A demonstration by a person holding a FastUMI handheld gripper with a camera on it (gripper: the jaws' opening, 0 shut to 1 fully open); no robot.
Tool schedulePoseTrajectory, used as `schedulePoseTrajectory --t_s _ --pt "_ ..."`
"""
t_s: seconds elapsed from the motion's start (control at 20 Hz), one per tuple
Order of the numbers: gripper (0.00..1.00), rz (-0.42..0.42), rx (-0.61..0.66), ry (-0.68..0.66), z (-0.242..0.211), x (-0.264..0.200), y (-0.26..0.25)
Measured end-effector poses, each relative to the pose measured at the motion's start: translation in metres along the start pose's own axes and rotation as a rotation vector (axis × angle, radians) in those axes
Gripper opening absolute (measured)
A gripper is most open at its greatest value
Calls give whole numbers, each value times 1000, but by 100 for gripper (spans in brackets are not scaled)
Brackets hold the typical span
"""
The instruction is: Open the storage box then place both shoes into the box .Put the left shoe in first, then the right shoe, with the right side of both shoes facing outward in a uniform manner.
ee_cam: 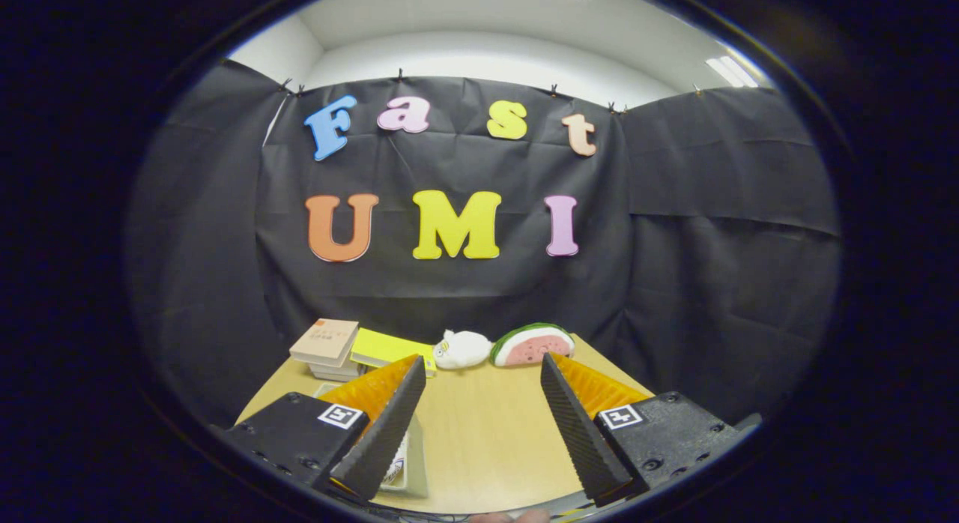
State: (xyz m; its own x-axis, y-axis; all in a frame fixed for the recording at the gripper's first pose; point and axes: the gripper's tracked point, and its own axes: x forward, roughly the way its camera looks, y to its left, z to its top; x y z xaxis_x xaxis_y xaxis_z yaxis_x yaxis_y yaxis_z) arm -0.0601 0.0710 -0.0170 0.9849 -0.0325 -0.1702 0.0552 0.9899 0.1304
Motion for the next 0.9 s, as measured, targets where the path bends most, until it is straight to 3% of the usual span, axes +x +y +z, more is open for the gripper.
schedulePoseTrajectory --t_s 0.5,0.9 --pt "99 45 -73 -37 17 -12 22" --pt "99 48 -56 -12 16 -12 24"
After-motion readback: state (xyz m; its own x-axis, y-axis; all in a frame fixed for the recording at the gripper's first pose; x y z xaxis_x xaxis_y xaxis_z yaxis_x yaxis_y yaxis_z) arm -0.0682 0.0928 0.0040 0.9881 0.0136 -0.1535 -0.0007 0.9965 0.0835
